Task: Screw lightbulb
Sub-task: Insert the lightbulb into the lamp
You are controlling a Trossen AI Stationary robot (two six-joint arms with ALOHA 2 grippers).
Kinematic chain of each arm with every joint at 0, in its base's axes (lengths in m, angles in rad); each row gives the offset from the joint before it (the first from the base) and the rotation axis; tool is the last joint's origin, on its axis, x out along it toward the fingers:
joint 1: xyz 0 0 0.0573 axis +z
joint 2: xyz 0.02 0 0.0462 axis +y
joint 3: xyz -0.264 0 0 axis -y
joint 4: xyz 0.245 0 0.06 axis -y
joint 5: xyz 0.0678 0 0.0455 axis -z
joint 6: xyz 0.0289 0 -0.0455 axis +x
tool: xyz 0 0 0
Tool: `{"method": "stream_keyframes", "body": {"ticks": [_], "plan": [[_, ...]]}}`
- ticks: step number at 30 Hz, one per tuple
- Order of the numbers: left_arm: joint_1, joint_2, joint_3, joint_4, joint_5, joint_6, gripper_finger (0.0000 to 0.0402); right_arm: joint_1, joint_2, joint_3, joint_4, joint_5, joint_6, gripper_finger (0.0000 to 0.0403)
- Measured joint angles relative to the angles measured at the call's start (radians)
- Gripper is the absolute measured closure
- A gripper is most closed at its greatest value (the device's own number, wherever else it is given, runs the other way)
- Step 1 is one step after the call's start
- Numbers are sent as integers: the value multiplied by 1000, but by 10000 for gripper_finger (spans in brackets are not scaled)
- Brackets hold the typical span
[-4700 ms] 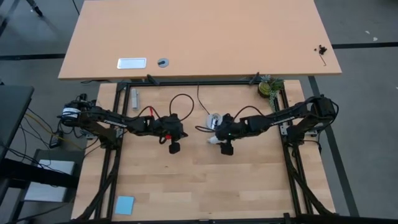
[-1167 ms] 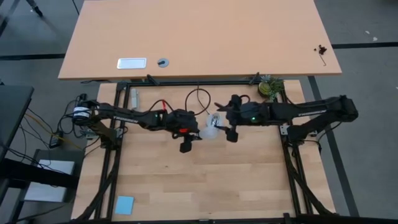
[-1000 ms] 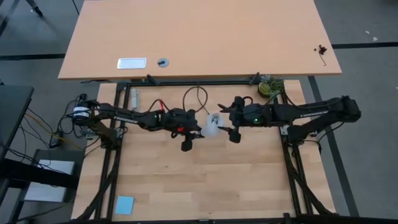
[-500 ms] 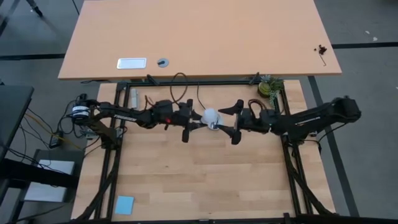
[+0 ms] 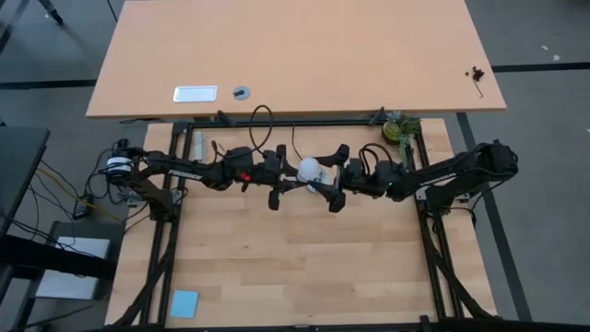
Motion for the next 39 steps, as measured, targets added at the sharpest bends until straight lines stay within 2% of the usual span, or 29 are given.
{"method": "stream_keyframes", "body": {"ticks": [17,31,39], "plan": [[0,0,0,12,-1,1,302,-31,23,34,-27,-6,23,57],[-9,0,0,26,8,-19,302,-60,23,34,-25,-85,57,57],[-29,0,3,32,7,-27,302,-61,23,95,-106,-100,31,61]]}}
